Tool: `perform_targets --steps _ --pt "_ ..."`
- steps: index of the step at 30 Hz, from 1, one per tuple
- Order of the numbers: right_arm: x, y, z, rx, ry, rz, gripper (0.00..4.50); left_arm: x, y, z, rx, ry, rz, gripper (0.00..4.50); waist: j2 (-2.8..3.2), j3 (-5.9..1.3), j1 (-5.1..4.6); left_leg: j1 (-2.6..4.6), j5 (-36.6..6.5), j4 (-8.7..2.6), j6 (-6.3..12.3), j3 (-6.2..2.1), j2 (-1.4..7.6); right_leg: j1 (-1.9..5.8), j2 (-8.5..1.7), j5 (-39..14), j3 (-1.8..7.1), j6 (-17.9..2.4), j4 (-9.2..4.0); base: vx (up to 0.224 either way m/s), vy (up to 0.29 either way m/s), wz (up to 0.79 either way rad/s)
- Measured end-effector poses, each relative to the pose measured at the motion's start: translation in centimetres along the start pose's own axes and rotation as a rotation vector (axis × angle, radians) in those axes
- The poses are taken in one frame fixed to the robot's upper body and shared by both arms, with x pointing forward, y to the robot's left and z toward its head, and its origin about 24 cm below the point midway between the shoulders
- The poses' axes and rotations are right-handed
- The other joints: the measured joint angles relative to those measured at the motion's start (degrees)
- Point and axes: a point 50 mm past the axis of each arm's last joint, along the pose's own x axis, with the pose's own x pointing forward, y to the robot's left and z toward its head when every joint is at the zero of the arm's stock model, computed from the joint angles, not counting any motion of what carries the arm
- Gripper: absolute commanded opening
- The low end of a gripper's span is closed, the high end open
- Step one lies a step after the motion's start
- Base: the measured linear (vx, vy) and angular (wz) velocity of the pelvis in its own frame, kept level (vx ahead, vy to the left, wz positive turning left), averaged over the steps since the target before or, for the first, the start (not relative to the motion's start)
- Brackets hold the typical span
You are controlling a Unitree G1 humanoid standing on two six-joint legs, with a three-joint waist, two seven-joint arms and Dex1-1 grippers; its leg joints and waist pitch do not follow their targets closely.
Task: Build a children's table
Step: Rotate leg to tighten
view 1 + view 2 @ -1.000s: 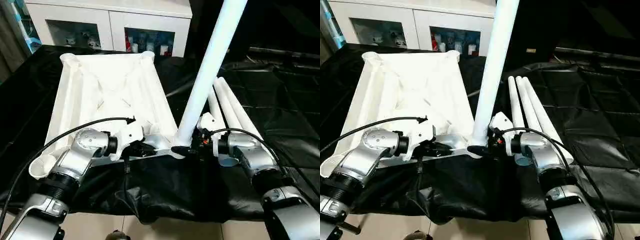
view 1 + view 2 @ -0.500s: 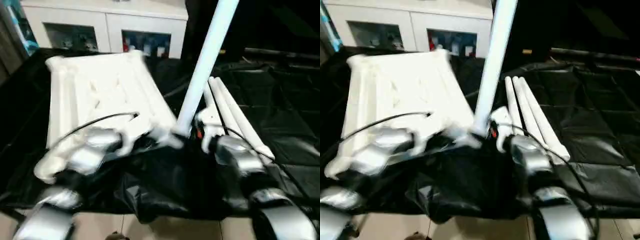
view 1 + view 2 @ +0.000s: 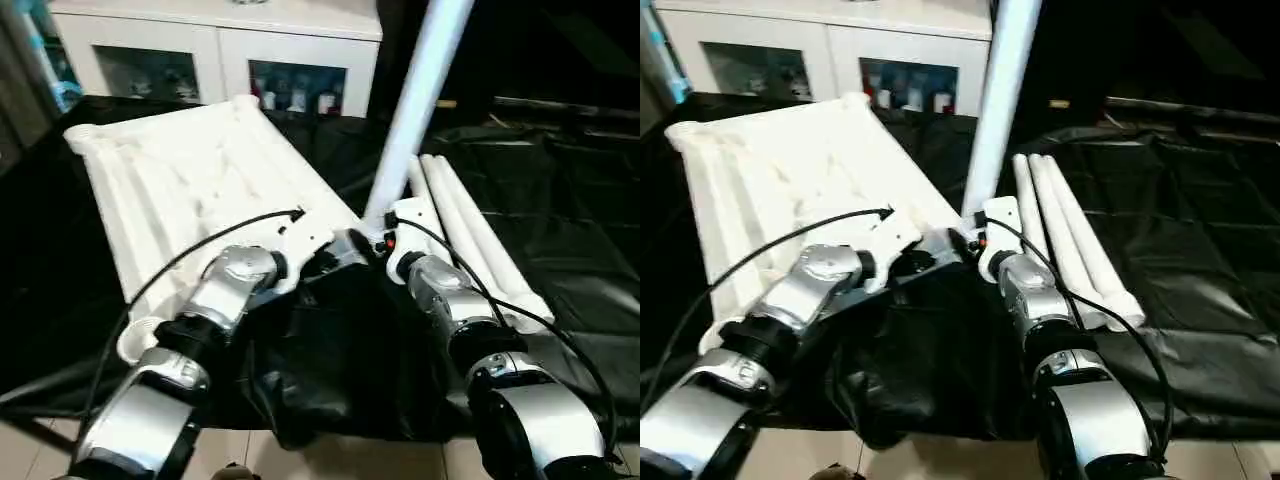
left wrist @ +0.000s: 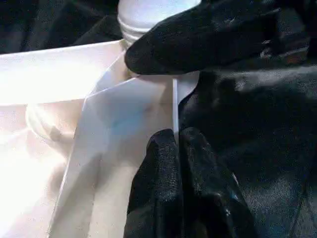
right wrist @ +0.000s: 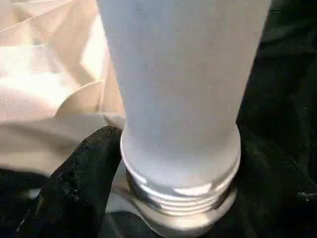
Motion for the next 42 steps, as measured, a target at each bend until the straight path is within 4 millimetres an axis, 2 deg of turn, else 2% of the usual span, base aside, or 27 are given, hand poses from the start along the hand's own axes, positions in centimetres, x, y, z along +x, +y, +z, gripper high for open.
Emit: perform_targets --steps 4,10,15,20,21,24,27,31,34,38,42 --pt "-0.9 -0.4 -0.2 -0.064 0.008 0.149 3.54 -1.5 0.0 -0.6 0.040 -0.020 -0.078 0.00 0.01 0.01 -0.35 -0.13 0.0 -0.13 0.01 0.01 0.00 -0.13 0.00 -0.1 -0.03 0.0 -0.05 0.000 0.000 0.00" --pt "-3.2 -1.4 -0.4 -0.182 0.053 0.391 3.54 -3.0 -0.7 -1.2 0.060 -0.046 -0.235 0.00 0.16 0.04 0.71 -0.23 0.0 -0.19 0.05 0.12 0.02 -0.25 0.00 -0.1 -0.05 0.0 -0.07 0.000 0.000 0.00" --pt "-5.0 -1.6 -0.5 -0.246 0.096 0.566 3.54 -4.4 -1.2 -1.9 0.063 -0.053 -0.333 0.00 0.41 0.10 0.88 -0.20 0.0 -0.15 0.05 0.13 0.04 -0.23 0.00 -0.1 -0.04 0.0 -0.04 0.000 0.000 0.00" --pt "-5.7 -1.4 -0.5 -0.259 0.112 0.641 3.54 -5.1 -1.3 -2.2 0.064 -0.049 -0.382 0.00 0.46 0.12 0.85 -0.20 0.0 -0.14 0.04 0.13 0.05 -0.23 0.00 -0.1 -0.05 0.0 -0.02 0.000 0.000 0.00" --pt "-5.6 -1.3 -0.4 -0.241 0.104 0.642 3.29 -5.2 -1.3 -2.2 0.064 -0.050 -0.383 0.00 0.46 0.12 0.84 -0.20 0.0 -0.14 0.04 0.13 0.05 -0.24 0.00 -0.1 -0.05 0.0 -0.02 0.000 0.000 0.00" --pt "-5.6 -0.9 -0.5 -0.211 0.096 0.661 3.18 -5.3 -1.3 -2.2 0.068 -0.052 -0.389 0.00 0.46 0.13 0.92 -0.26 0.0 -0.15 0.04 0.13 0.05 -0.27 0.00 -0.1 -0.05 0.0 -0.04 0.000 0.000 0.00" --pt "-5.9 -0.7 -0.7 -0.197 0.095 0.674 2.88 -5.5 -1.4 -2.3 0.070 -0.052 -0.401 0.00 0.47 0.13 1.13 -0.26 -0.1 -0.17 0.05 0.15 0.04 -0.27 0.00 -0.2 -0.06 0.0 -0.06 0.000 0.000 0.00" --pt "-5.6 -0.4 -0.9 -0.183 0.086 0.655 2.78 -5.4 -1.4 -2.4 0.064 -0.051 -0.383 0.00 0.46 0.12 1.03 -0.20 0.0 -0.12 0.05 0.15 0.05 -0.24 0.00 -0.1 -0.05 0.0 -0.02 0.000 0.000 0.00" --pt "-4.7 -0.4 -1.2 -0.156 0.077 0.541 2.77 -4.7 -1.2 -2.4 0.050 -0.047 -0.316 0.00 0.51 0.09 0.69 0.02 0.0 -0.08 0.04 0.14 0.04 -0.06 0.00 -0.1 0.00 0.0 0.01 0.000 0.000 0.00" --pt "-2.8 -0.4 -1.2 -0.105 0.054 0.294 2.76 -2.7 -0.9 -1.8 0.015 -0.030 -0.193 0.00 0.51 0.06 0.51 0.60 0.0 -0.14 0.02 0.15 0.03 0.32 -0.01 -0.3 0.04 0.3 0.00 0.000 0.000 0.00" --pt "-0.7 -0.4 -0.6 0.008 0.040 -0.014 2.75 0.0 -0.9 -0.5 -0.056 -0.013 -0.057 0.00 0.50 0.08 0.71 0.63 0.0 -0.20 -0.01 0.14 0.02 0.36 -0.01 -0.2 0.03 0.3 -0.03 0.000 0.000 0.00"
